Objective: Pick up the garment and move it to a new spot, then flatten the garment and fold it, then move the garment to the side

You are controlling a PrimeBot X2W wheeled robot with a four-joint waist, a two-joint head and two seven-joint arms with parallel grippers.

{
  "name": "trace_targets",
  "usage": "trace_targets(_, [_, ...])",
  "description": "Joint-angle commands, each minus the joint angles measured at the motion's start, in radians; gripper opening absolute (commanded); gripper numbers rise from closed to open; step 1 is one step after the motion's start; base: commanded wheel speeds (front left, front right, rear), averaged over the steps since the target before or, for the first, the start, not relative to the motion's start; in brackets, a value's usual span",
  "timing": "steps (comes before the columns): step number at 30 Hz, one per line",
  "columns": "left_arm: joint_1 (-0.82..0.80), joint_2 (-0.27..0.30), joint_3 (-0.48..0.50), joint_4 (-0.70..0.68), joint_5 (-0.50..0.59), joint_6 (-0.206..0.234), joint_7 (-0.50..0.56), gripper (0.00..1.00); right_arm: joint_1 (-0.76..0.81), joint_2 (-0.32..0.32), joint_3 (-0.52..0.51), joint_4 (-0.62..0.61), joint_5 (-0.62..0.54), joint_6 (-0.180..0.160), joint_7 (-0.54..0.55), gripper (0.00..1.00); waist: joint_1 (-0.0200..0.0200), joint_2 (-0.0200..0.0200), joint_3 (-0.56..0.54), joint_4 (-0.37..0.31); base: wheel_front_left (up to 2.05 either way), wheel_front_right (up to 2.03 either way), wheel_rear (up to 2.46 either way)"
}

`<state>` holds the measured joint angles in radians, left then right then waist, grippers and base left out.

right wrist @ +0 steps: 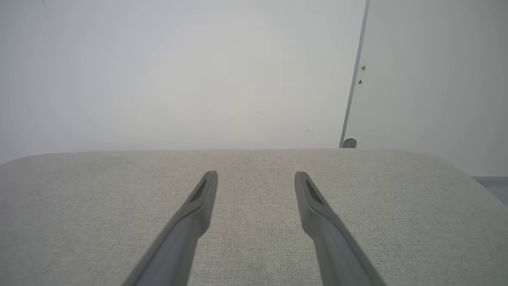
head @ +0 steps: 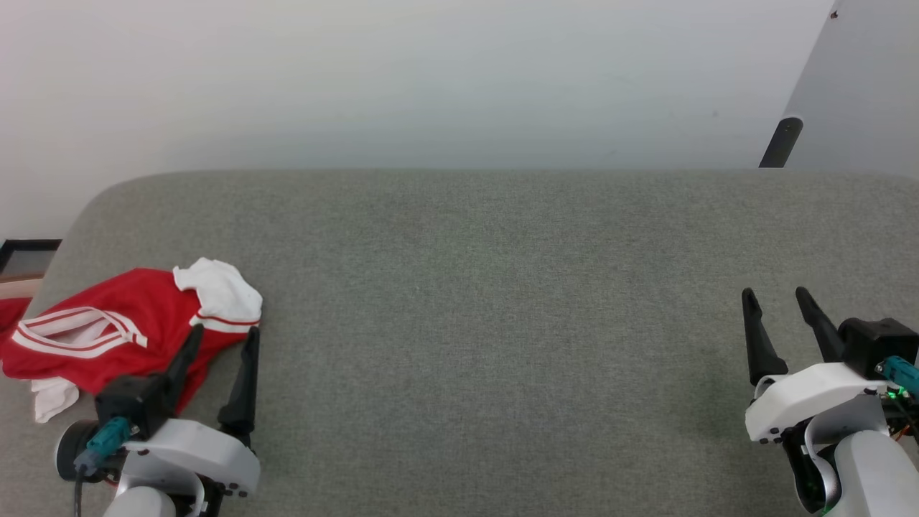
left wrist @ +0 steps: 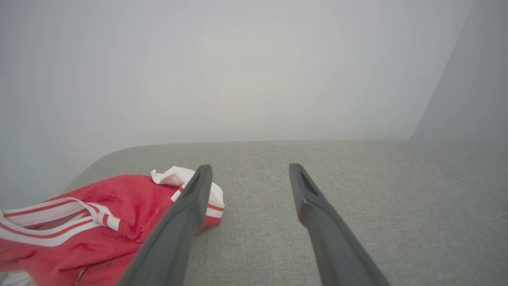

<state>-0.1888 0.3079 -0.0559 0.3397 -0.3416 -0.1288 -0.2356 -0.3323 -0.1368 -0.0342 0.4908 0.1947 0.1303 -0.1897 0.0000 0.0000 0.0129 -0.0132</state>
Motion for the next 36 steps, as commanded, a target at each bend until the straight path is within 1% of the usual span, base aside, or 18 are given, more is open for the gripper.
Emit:
trace_targets(1, [-0.015, 0.008, -0.003, 0.001, 0.021, -0.002, -0.008, 1.0, -0.013, -0.004, -0.001, 0.002, -0.018, 0.001, -0.01, 1.0, 0.0, 0.0, 0.0, -0.001, 0.0, 0.0, 0.0])
trace_targets(15, [-0.019, 0.024, -0.01, 0.007, 0.071, -0.003, -0.032, 1.0, -0.027, -0.012, -0.006, 0.013, -0.068, 0.001, -0.032, 1.0, 0.0, 0.0, 0.006, -0.003, 0.0, 0.0, 0.0])
trace_targets(28, [-0.019, 0.02, -0.012, 0.018, 0.007, -0.003, -0.028, 1.0, -0.016, -0.004, -0.013, 0.017, -0.036, 0.001, -0.037, 1.0, 0.0, 0.0, 0.011, 0.001, 0.0, 0.0, 0.0])
trace_targets(32, [-0.026, 0.017, -0.013, 0.027, 0.001, -0.003, -0.028, 1.0, -0.013, -0.007, -0.002, 0.021, -0.028, 0.001, -0.037, 1.0, 0.0, 0.0, 0.011, 0.025, 0.0, 0.0, 0.0])
trace_targets(36, [-0.034, 0.007, -0.009, 0.042, 0.01, -0.003, -0.028, 1.0, -0.011, -0.014, 0.008, 0.026, -0.02, 0.001, -0.038, 1.0, 0.0, 0.0, 0.009, 0.077, 0.0, 0.0, 0.0])
